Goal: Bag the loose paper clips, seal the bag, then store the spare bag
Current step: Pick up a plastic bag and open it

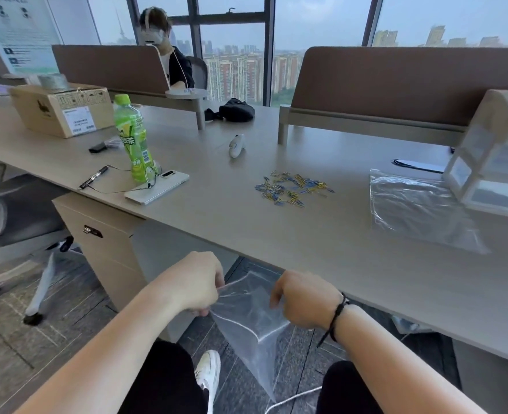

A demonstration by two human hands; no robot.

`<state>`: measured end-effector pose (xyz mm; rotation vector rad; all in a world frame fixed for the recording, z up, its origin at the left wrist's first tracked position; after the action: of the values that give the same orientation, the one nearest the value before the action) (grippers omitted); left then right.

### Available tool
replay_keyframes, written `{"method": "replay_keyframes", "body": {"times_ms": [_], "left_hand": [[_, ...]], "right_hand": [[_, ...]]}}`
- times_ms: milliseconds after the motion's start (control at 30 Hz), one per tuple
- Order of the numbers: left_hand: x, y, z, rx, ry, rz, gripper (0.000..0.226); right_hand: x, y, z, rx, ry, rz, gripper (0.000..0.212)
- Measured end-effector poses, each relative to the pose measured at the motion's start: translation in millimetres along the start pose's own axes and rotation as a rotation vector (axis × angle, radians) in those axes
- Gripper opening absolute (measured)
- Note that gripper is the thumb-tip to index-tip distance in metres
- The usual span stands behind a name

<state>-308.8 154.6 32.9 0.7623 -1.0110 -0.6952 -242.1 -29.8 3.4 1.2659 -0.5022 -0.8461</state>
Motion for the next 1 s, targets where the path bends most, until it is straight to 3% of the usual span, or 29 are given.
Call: {"method": "replay_keyframes", "body": {"times_ms": [167, 300, 367, 500, 667, 767, 867, 1000], "left_hand": [[6.4, -13.7, -13.0, 0.053, -0.091, 0.054, 0.027], [15.1, -23.9, 1.2, 0.262, -0.197, -0.309, 0.025], [22.9, -30.6, 12.1, 0.274, -0.322, -0.388, 0.025], [32.3, -50.5, 13.3, -0.029, -0.464, -0.669, 0.024], [31.5, -70.1, -11.3, -0.481, -0.372, -0.725, 0.031], [21.2, -78.9, -39.8, -0.545, -0.270, -0.624, 0.033], [8.5, -80.2, -65.3, -0.478, -0.266, -0.507, 0.062], [-11.8, -79.4, -85.3, -0.621, -0.137, -0.543, 0.116]], "right_hand": [[-8.4, -9.2, -12.7, 0.029, 0.101, -0.019, 0.051], [-10.1, -14.2, -19.8, 0.018, 0.154, -0.046, 0.056], [-11.7, -15.9, -22.6, 0.022, 0.159, -0.048, 0.051], [-16.9, -13.0, -22.9, 0.075, 0.224, -0.014, 0.018], [-20.5, -3.4, -22.1, 0.113, 0.268, -0.111, 0.031], [-25.8, -3.2, -23.9, 0.143, 0.294, -0.082, 0.038], [-20.9, -4.1, -24.7, 0.156, 0.249, 0.032, 0.038], [-14.6, -5.8, -16.7, 0.114, 0.170, 0.157, 0.025]]}}
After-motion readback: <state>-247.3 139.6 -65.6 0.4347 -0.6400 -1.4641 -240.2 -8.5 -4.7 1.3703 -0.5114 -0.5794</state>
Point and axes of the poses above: each hand's wrist, its own z-axis away from the middle knuckle, its own y-axis out of the back of the hand, x = y × z, the point moved 1 cm from there along -z, towards the middle knuckle, and after that the axes turned 9 degrees about z, right-handed, at the moved point
